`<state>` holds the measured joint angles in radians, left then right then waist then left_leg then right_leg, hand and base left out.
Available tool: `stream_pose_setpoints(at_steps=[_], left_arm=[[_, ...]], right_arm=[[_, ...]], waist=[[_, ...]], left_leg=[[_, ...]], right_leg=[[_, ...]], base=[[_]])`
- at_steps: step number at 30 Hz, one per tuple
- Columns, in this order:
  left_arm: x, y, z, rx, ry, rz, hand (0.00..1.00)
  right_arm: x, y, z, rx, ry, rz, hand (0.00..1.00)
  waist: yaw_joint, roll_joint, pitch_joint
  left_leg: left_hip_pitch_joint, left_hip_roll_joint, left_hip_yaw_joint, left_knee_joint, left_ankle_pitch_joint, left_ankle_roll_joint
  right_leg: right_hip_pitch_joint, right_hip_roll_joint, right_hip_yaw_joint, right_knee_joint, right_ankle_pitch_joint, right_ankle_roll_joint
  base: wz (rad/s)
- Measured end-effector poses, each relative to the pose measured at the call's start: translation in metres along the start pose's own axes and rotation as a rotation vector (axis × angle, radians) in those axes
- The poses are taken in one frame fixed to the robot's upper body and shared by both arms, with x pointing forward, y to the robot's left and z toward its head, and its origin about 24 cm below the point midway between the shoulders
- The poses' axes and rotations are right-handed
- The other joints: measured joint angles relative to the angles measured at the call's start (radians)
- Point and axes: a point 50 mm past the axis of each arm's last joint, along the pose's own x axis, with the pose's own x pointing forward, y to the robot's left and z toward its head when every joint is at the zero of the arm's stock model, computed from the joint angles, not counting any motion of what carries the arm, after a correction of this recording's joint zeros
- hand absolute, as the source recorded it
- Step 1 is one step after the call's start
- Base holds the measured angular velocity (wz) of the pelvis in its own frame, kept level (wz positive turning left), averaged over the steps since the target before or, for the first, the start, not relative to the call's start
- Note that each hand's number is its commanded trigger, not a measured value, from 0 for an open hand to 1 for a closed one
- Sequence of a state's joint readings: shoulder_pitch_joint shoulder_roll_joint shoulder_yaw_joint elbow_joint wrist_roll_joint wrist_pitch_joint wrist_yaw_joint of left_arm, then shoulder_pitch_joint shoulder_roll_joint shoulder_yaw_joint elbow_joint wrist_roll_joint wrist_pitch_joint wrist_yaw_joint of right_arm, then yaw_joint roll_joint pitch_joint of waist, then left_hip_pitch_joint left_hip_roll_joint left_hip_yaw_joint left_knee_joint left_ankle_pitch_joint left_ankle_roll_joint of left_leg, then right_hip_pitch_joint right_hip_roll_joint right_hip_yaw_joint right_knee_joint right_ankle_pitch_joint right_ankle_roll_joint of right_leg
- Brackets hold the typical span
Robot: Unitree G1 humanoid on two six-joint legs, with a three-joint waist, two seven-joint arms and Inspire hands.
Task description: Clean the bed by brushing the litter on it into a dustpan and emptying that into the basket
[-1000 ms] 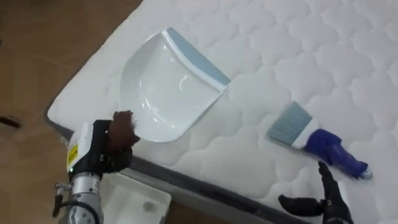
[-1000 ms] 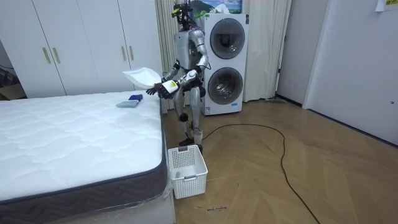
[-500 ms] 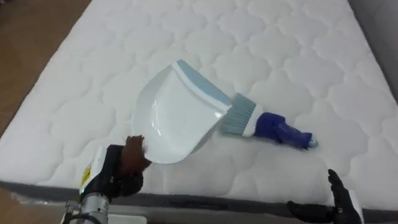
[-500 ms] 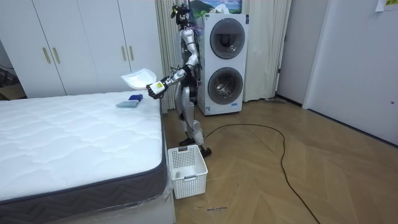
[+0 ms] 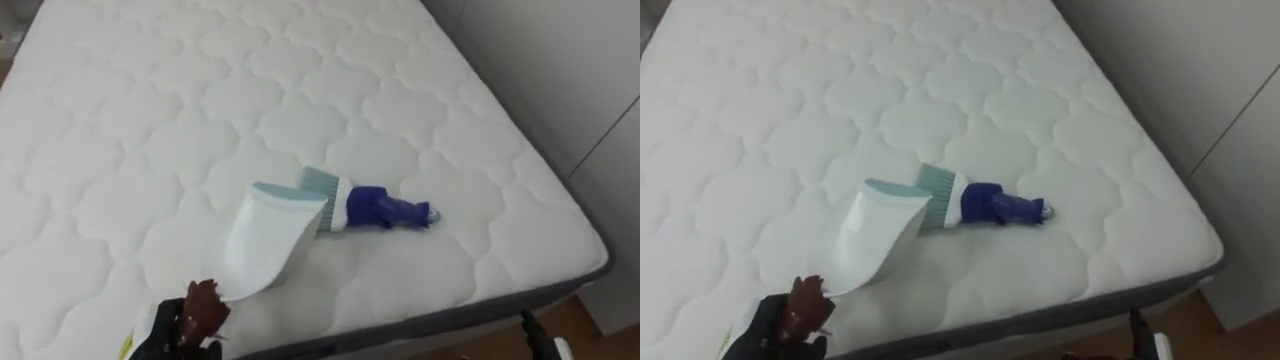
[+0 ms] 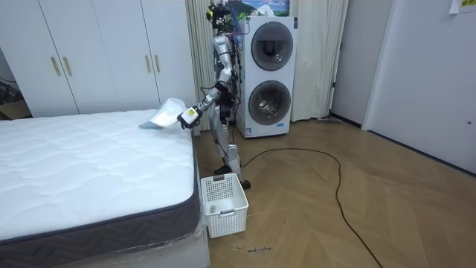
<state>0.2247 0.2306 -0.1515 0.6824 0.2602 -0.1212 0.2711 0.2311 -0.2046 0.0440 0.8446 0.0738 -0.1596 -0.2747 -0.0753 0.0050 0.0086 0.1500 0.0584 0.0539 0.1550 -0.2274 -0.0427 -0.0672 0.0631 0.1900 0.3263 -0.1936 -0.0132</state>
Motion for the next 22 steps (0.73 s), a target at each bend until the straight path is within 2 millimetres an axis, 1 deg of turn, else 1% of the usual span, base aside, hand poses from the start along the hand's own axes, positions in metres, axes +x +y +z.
stream_pose_setpoints(at_steps=[2,3,4,5,6,7,9,11,13,14,15,16,17,21,22], left_arm=[[-0.001,-0.002,-0.007,-0.017,0.033,-0.004,0.00],[-0.002,-0.002,-0.012,-0.030,0.062,-0.004,0.00],[-0.003,-0.002,-0.016,-0.033,0.077,-0.003,0.00],[-0.004,-0.001,-0.025,-0.042,0.118,0.004,0.00],[-0.007,0.000,-0.034,-0.049,0.160,0.011,0.00],[-0.008,0.000,-0.038,-0.058,0.180,0.014,0.00],[-0.014,-0.001,-0.053,-0.067,0.252,0.014,0.00],[-0.017,-0.003,-0.061,-0.079,0.299,0.020,0.00],[-0.022,-0.003,-0.070,-0.094,0.345,0.030,0.00],[-0.025,-0.001,-0.077,-0.107,0.380,0.041,0.00],[-0.029,0.000,-0.084,-0.126,0.417,0.053,0.00],[-0.031,0.001,-0.087,-0.132,0.432,0.060,0.00],[-0.035,0.002,-0.092,-0.146,0.460,0.072,0.00],[-0.046,0.002,-0.109,-0.163,0.575,0.071,0.00],[-0.048,0.002,-0.111,-0.164,0.590,0.065,0.00]], right_arm=[[-0.001,0.000,-0.004,0.001,0.020,-0.004,0.00],[-0.002,0.001,-0.008,-0.004,0.032,-0.004,0.00],[-0.002,0.001,-0.010,-0.009,0.041,-0.003,0.00],[-0.003,0.001,-0.014,-0.014,0.060,-0.001,0.00],[-0.004,0.000,-0.018,-0.016,0.076,-0.007,0.00],[-0.004,-0.001,-0.021,-0.017,0.087,-0.011,0.00],[-0.006,-0.003,-0.029,-0.033,0.130,-0.018,0.00],[-0.008,-0.002,-0.036,-0.056,0.163,-0.008,0.00],[-0.009,-0.003,-0.041,-0.063,0.192,-0.004,0.00],[-0.011,-0.004,-0.046,-0.068,0.223,0.000,0.00],[-0.012,-0.004,-0.051,-0.078,0.252,0.016,0.00],[-0.013,-0.005,-0.053,-0.090,0.263,0.025,0.00],[-0.015,-0.005,-0.059,-0.116,0.293,0.042,0.00],[-0.021,-0.006,-0.075,-0.181,0.393,0.109,0.00],[-0.022,-0.006,-0.076,-0.190,0.402,0.117,0.00]], waist=[[0.000,0.011,0.0046],[-0.002,0.014,0.0044],[0.000,0.010,0.0064],[0.001,0.011,0.0043],[0.001,0.008,0.0043],[0.000,0.006,0.0039],[0.002,0.000,0.0000],[0.005,-0.004,-0.0042],[0.012,-0.004,-0.0049],[0.023,-0.007,-0.0075],[0.028,-0.007,-0.0079],[0.028,-0.008,-0.0091],[0.031,-0.006,-0.0120],[0.054,-0.009,-0.0116],[0.055,-0.009,-0.0120]], left_leg=[[0.003,0.002,-0.001,-0.014,-0.006,0.004],[0.004,0.000,-0.001,-0.020,-0.007,0.006],[0.006,-0.001,-0.001,-0.021,-0.007,0.006],[0.011,-0.001,0.001,-0.022,-0.008,0.007],[0.017,-0.001,0.001,-0.022,-0.008,0.008],[0.018,-0.001,0.001,-0.022,-0.009,0.008],[0.018,-0.001,0.002,-0.022,-0.009,0.009],[0.019,-0.001,0.002,-0.022,-0.010,0.009],[0.029,0.001,0.004,-0.024,-0.010,0.008],[0.037,0.004,0.013,-0.025,-0.014,0.008],[0.041,0.006,0.017,-0.025,-0.016,0.008],[0.042,0.006,0.017,-0.025,-0.016,0.008],[0.045,0.006,0.017,-0.025,-0.018,0.009],[0.055,0.006,0.023,-0.020,-0.027,0.013],[0.057,0.006,0.023,-0.020,-0.028,0.013]], right_leg=[[-0.003,0.003,0.002,0.000,0.003,0.005],[-0.004,0.003,0.005,0.000,0.006,0.008],[-0.004,0.002,0.006,0.000,0.007,0.009],[0.002,0.002,0.006,0.000,0.008,0.010],[0.008,0.002,0.004,0.000,0.008,0.010],[0.010,0.002,0.003,-0.001,0.008,0.010],[0.008,0.002,0.003,0.000,0.009,0.009],[0.008,0.003,0.003,0.001,0.009,0.009],[0.016,0.004,0.002,0.000,0.010,0.008],[0.020,0.006,0.001,-0.002,0.010,0.007],[0.026,0.007,0.002,-0.007,0.011,0.007],[0.027,0.007,0.001,-0.009,0.011,0.007],[0.033,0.007,0.001,-0.017,0.014,0.008],[0.048,0.006,0.001,-0.022,0.015,0.010],[0.051,0.005,0.000,-0.023,0.015,0.010]], base=[[0.00],[-0.03],[-0.07],[-0.06],[-0.03],[0.00],[0.00],[0.00],[-0.05],[-0.14],[-0.12],[-0.04],[0.00],[-0.03],[0.00]])
